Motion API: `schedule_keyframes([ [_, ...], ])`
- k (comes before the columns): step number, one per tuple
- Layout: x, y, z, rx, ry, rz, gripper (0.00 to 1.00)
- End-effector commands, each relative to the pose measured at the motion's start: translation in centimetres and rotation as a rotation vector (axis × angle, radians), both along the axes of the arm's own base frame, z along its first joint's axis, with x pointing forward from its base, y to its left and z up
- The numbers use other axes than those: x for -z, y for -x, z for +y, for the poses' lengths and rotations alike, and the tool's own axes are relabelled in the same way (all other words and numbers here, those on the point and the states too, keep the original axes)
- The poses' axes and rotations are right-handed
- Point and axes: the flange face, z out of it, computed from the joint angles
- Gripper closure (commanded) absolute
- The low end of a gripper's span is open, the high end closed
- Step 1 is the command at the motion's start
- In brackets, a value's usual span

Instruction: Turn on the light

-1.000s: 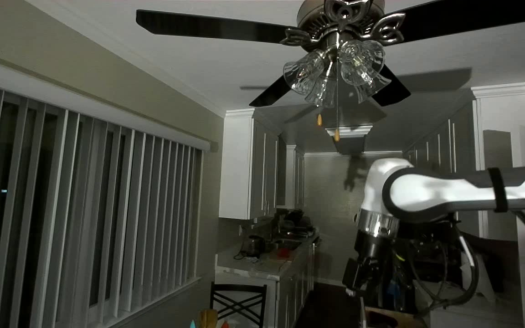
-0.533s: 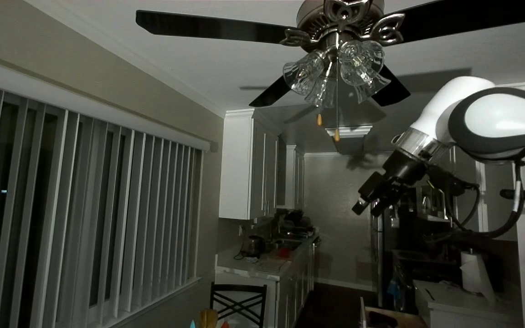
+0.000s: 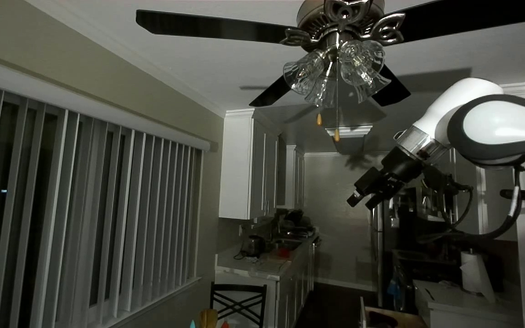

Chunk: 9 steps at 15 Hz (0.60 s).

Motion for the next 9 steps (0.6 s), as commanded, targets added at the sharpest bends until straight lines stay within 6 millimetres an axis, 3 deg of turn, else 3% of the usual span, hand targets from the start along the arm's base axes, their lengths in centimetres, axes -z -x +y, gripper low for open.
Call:
schedule_keyframes([
  [1, -3.5, -0.4, -0.6, 0.077, -0.063, -0.144, 0.0],
  [5, -9.7, -1.6, -0.9, 0.172, -0.144, -0.349, 0.0],
  [9, -12.0, -3.8, -2.6, 0.279, -0.157, -0.556, 0.0],
])
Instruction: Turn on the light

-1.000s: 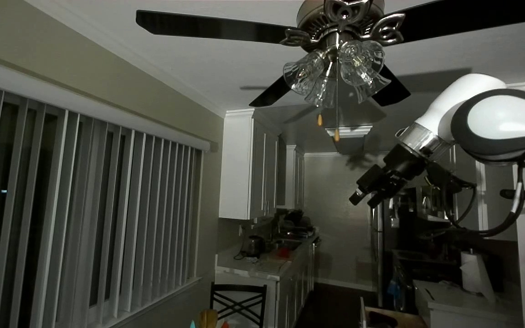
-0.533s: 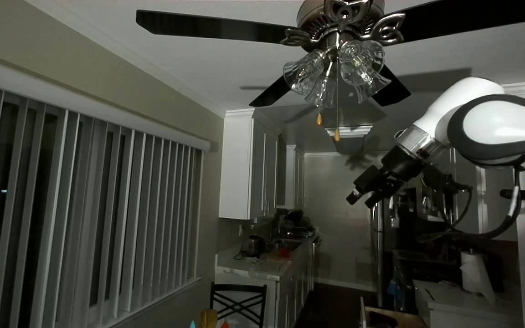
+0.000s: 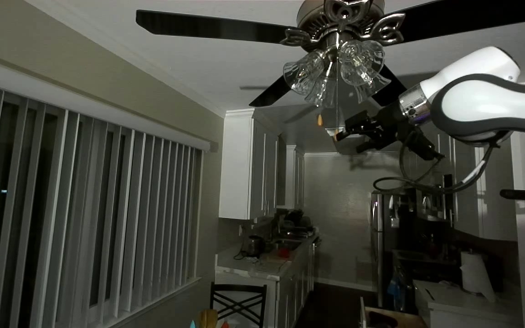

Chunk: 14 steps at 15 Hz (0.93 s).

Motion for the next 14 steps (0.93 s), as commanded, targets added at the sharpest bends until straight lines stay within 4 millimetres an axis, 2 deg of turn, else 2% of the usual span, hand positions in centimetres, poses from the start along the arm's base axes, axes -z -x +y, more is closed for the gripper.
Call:
schedule_keyframes([
  [1, -1.2, -2.7, -1.6, 0.124, -0.011, -0.147, 0.0],
  [3, -1.2, -3.0, -3.0, 0.176, -0.023, -0.197, 0.0],
  [6, -1.3, -3.3, -3.7, 0.209, -0.017, -0.262, 0.0],
  [9, -1.3, -3.5, -2.6, 0.184, -0.004, -0.266, 0.0],
  [14, -1.3, -5.2, -1.4, 0.181, 0.03, -0.244, 0.0],
])
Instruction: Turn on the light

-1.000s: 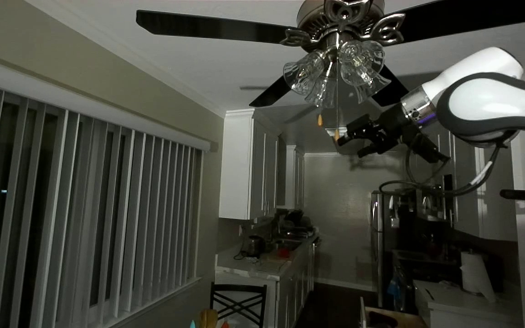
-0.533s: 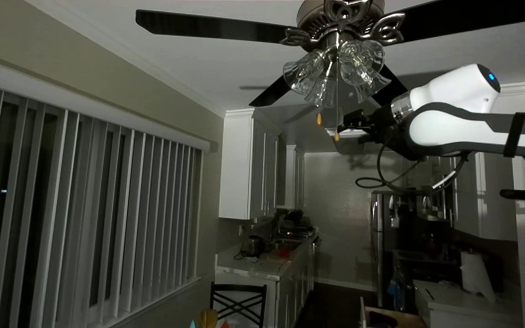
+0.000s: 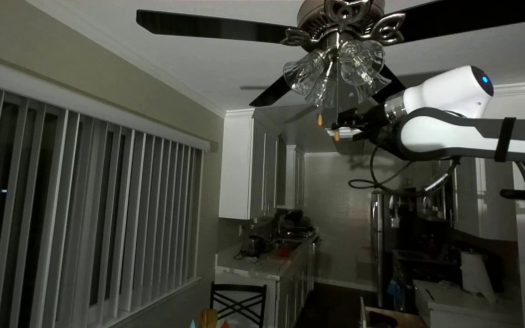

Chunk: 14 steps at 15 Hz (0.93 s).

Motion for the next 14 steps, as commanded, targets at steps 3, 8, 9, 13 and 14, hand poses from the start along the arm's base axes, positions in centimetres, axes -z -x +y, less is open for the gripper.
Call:
schedule_keyframes([
  [3, -1.0, -2.9, 0.4, 0.026, 0.022, -0.003, 0.0],
  [8, -2.1, -5.6, -0.1, 0.06, 0.033, 0.001, 0.0],
  [9, -2.2, -6.0, -0.4, 0.068, 0.032, 0.002, 0.0],
  [13, -2.9, -7.0, -1.4, 0.087, 0.02, 0.002, 0.26],
  [14, -3.0, -7.2, -1.6, 0.09, 0.019, 0.003, 0.33],
])
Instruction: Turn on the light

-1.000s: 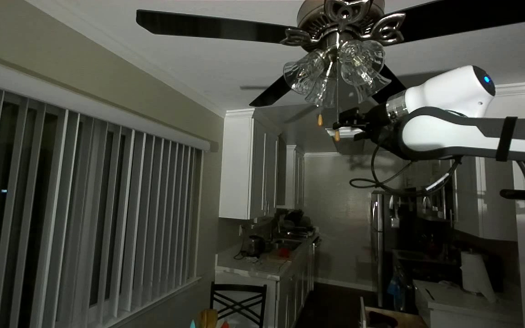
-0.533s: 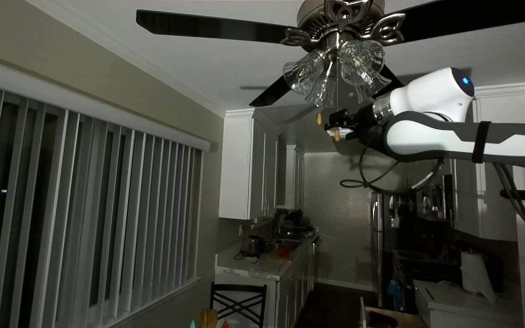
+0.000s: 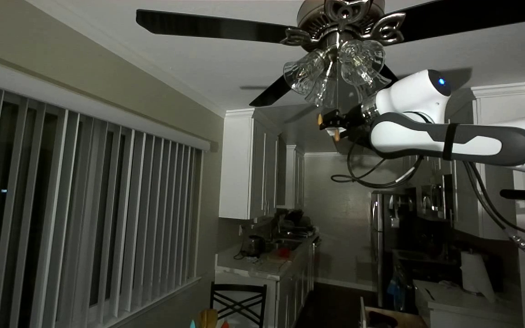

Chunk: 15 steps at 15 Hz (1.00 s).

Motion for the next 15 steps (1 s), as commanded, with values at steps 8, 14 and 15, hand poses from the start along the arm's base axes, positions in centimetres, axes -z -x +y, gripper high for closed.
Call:
schedule_keyframes([
  [8, -1.8, -0.8, -2.0, 0.052, -0.029, 0.016, 0.85],
  [14, -1.9, -0.6, -2.7, 0.066, -0.025, 0.023, 1.0],
  [15, -1.8, -0.7, -2.7, 0.065, -0.021, 0.029, 0.98],
])
